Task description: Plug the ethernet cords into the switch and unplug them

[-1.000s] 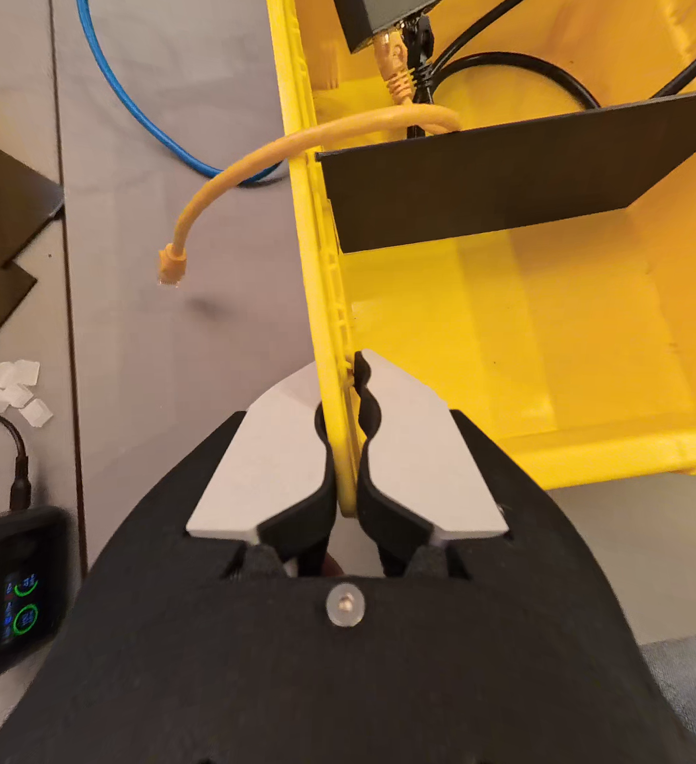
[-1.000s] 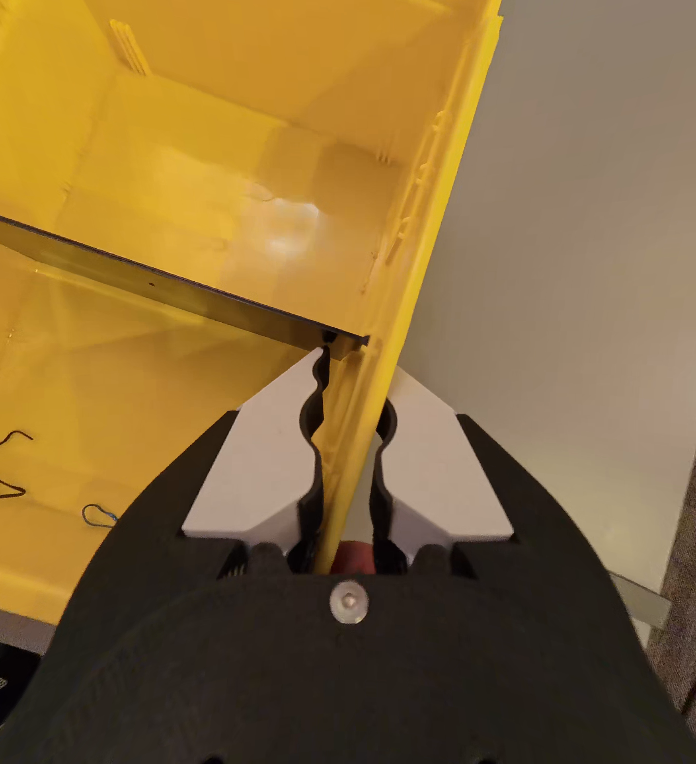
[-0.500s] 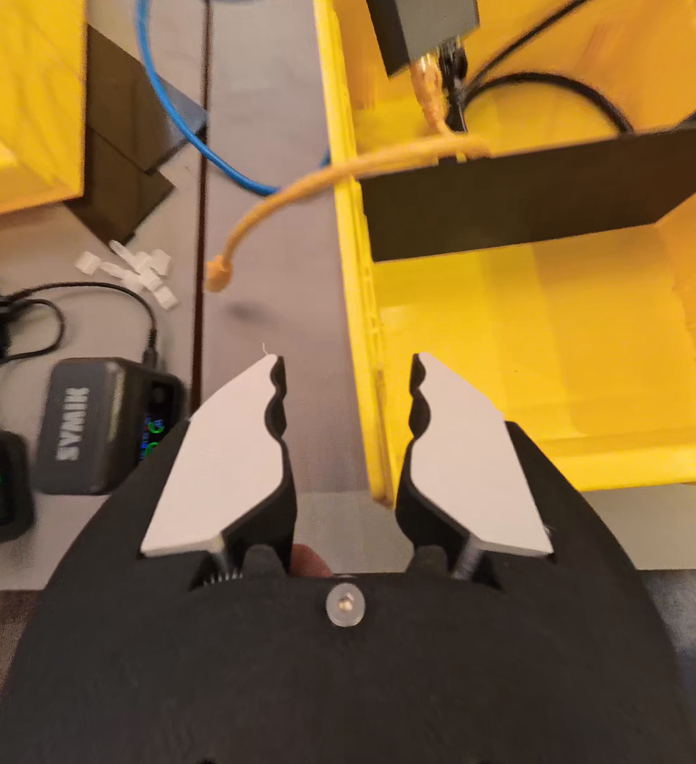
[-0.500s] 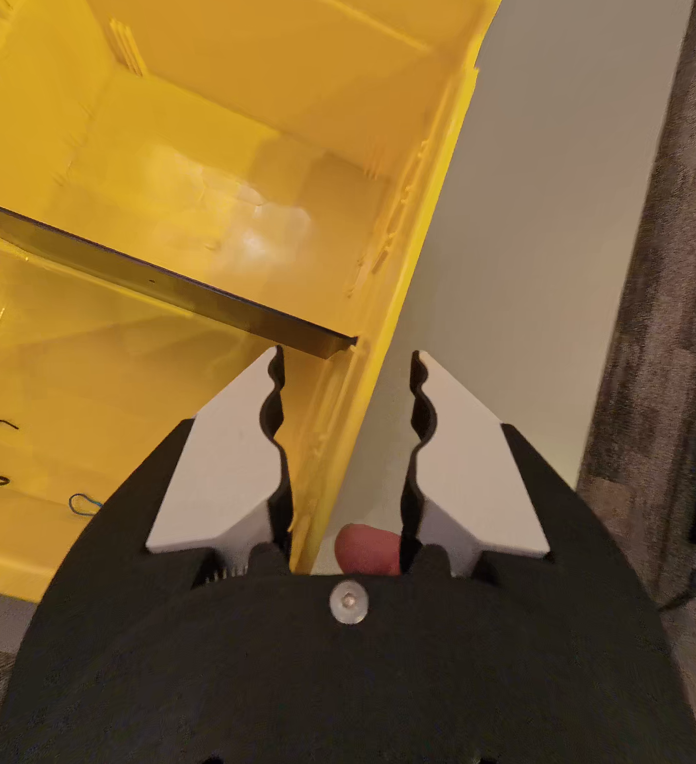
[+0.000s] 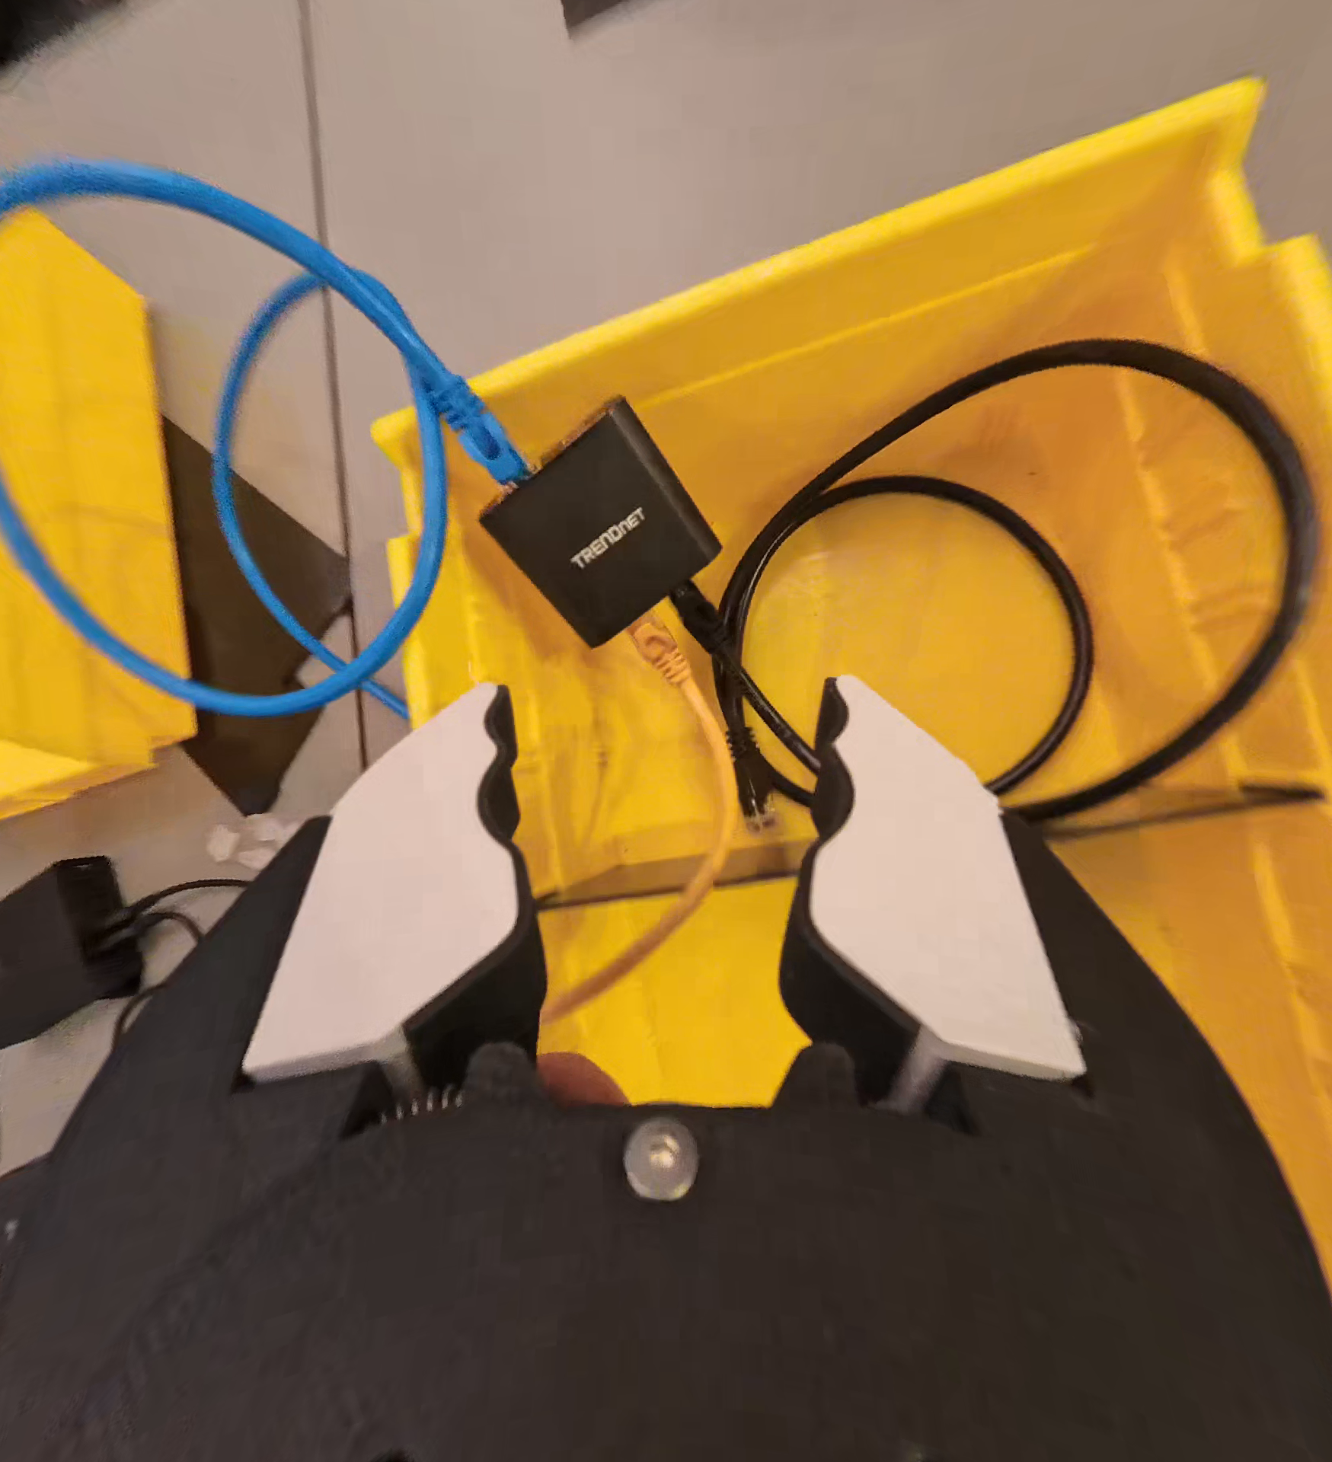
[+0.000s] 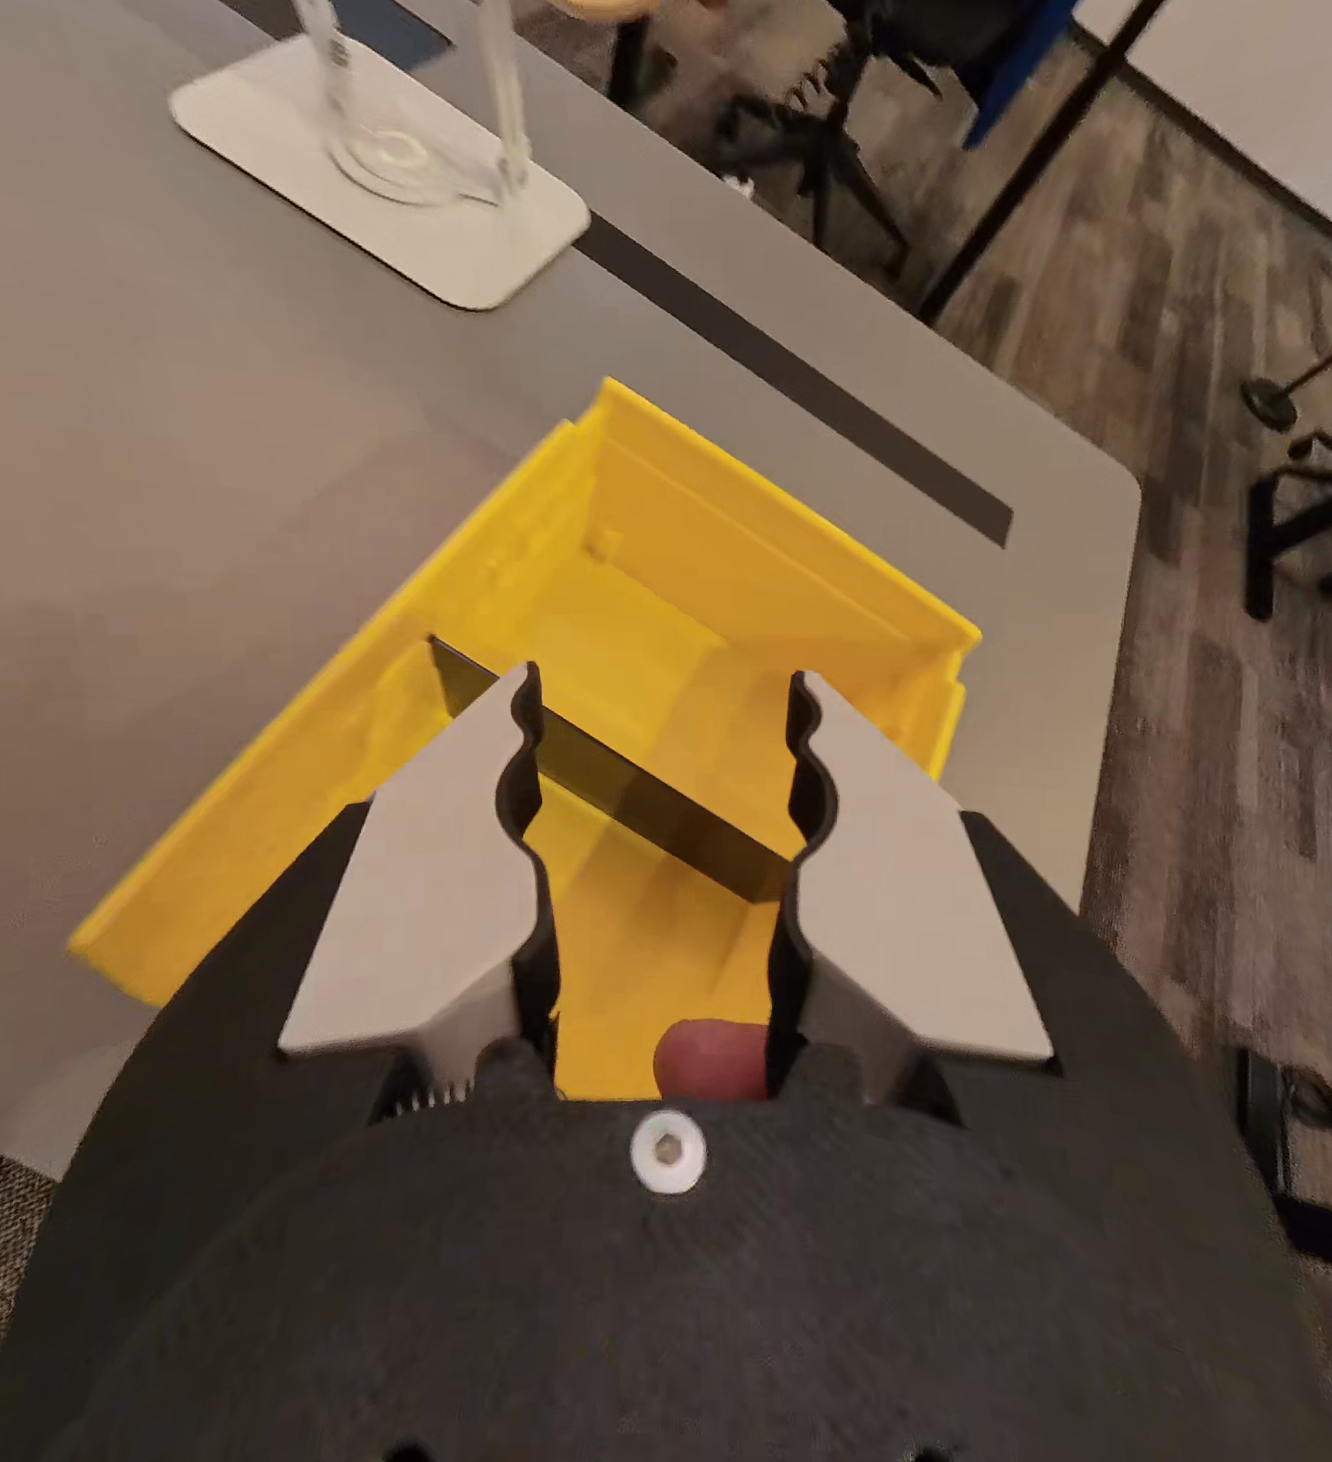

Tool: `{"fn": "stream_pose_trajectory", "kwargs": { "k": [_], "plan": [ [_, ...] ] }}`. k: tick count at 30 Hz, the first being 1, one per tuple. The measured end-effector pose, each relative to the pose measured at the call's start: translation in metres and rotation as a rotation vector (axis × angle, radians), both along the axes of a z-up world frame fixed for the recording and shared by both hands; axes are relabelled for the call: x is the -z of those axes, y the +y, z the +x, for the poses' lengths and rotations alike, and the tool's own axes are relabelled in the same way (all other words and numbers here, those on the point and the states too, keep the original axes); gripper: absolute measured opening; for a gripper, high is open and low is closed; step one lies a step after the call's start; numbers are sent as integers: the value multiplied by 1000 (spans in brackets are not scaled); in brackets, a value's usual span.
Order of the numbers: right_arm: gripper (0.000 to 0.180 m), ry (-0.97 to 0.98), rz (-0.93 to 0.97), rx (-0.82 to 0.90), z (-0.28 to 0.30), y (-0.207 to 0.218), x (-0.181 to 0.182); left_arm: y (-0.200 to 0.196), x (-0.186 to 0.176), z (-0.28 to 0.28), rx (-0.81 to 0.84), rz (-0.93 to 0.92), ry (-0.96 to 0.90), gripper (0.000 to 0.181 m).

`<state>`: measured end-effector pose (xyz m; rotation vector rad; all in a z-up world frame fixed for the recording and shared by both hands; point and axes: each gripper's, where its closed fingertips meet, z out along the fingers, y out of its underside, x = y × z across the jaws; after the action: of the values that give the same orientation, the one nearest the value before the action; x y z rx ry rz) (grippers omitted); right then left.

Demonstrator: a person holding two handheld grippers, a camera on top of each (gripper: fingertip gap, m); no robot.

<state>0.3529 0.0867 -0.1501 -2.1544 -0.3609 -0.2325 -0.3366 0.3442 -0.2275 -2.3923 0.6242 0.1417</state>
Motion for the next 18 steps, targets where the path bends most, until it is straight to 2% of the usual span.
{"fn": "stream_pose_trajectory", "kwargs": {
  "k": [4, 8, 10, 12, 15, 18],
  "plan": [
    [61, -9, 20, -107, -40, 6, -8, 23, 34, -5, -62, -159, -6, 70],
    [60, -34, 10, -179, -66, 9, -5, 28, 49, -15, -91, -276, 100, 65],
    [59, -31, 11, -205, -74, 12, -3, 34, 51, -16, -92, -296, 152, 62],
    [59, -25, 9, -215, -78, 17, 0, 40, 52, -11, -99, -316, 147, 66],
    [58, -6, 6, -231, -85, 21, 4, 48, 62, -2, -138, -343, 53, 73],
    [58, 8, 4, -243, -91, 23, 9, 54, 65, -4, -139, -313, 130, 68]
  ]
}}
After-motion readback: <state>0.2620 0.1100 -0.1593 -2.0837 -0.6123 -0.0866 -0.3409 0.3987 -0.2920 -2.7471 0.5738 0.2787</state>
